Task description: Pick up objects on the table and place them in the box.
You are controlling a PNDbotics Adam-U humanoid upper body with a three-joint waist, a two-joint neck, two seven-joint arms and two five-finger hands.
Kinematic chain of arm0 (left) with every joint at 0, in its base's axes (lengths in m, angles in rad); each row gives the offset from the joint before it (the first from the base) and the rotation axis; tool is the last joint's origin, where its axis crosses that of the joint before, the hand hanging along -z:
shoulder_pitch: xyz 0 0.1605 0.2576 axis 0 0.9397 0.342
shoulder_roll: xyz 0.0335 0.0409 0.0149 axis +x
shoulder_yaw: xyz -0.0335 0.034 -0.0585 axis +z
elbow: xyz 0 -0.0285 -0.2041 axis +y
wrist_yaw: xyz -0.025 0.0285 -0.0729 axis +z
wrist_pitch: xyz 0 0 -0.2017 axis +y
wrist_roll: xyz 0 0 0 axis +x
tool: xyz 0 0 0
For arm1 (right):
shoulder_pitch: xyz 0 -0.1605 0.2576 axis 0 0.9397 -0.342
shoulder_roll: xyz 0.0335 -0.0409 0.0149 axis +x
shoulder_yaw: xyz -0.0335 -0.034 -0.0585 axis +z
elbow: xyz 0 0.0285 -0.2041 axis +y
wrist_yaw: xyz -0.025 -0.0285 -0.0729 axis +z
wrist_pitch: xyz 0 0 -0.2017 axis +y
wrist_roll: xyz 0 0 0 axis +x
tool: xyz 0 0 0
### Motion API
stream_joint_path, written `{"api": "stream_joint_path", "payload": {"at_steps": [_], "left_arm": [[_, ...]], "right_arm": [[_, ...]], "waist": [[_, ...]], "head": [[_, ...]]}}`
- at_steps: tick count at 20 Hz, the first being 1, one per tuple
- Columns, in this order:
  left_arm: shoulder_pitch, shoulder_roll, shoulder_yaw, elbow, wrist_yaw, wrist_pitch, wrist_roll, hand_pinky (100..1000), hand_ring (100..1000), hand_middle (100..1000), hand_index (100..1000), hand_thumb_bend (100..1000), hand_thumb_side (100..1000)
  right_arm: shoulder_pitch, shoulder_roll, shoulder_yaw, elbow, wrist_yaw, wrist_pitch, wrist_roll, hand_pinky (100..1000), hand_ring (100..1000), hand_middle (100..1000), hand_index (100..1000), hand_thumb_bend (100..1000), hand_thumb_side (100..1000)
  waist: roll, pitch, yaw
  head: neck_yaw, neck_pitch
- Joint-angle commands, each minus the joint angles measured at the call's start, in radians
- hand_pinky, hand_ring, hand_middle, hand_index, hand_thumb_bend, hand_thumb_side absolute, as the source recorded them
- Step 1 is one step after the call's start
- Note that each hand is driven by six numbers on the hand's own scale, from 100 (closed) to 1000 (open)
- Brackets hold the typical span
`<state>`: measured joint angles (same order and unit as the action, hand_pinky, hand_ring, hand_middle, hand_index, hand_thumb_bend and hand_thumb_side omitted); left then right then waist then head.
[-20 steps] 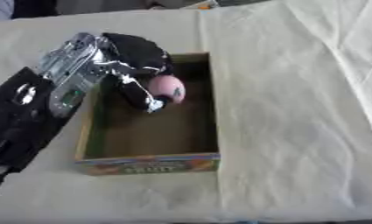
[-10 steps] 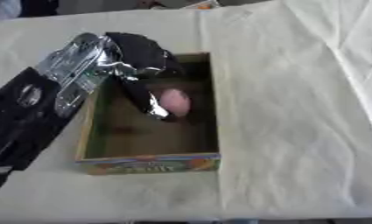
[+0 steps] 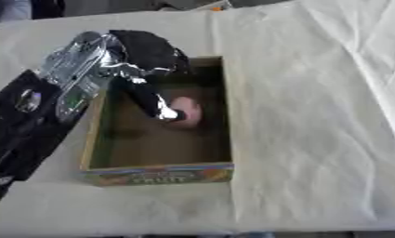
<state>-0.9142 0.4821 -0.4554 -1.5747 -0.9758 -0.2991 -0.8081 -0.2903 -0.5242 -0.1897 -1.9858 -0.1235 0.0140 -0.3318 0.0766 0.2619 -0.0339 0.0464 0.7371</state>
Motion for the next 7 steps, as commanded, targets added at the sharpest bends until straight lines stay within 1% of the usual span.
{"api": "stream_joint_path", "payload": {"at_steps": [1,2,3,6,7], "left_arm": [[-0.007,0.013,0.075,-0.083,0.038,-0.039,-0.045,575,740,750,921,100,790],[0.002,0.014,0.1,-0.109,0.053,-0.023,-0.03,575,737,745,920,102,750],[0.011,0.016,0.126,-0.135,0.069,-0.007,-0.014,578,730,738,914,100,733],[0.049,0.024,0.203,-0.213,0.116,0.041,0.034,588,715,735,911,100,798],[0.064,0.025,0.228,-0.237,0.129,0.056,0.049,588,715,735,911,100,798]], "right_arm": [[-0.009,-0.024,-0.009,-0.014,-0.004,-0.003,-0.005,638,789,734,816,100,1000],[-0.01,-0.025,-0.01,-0.014,-0.004,-0.005,-0.007,638,789,734,816,100,1000],[-0.009,-0.026,-0.012,-0.014,-0.005,-0.007,-0.01,638,789,734,816,100,1000],[-0.011,-0.029,-0.015,-0.014,-0.006,-0.019,-0.019,638,788,734,815,100,1000],[-0.013,-0.03,-0.015,-0.014,-0.008,-0.024,-0.022,638,788,734,815,100,1000]], "waist": [[-0.01,-0.023,0.003],[-0.011,-0.024,0.006],[-0.013,-0.024,0.009],[-0.02,-0.029,0.018],[-0.022,-0.03,0.021]], "head": [[-0.006,0.002],[-0.008,0.004],[-0.011,0.007],[-0.016,0.019],[-0.015,0.021]]}}
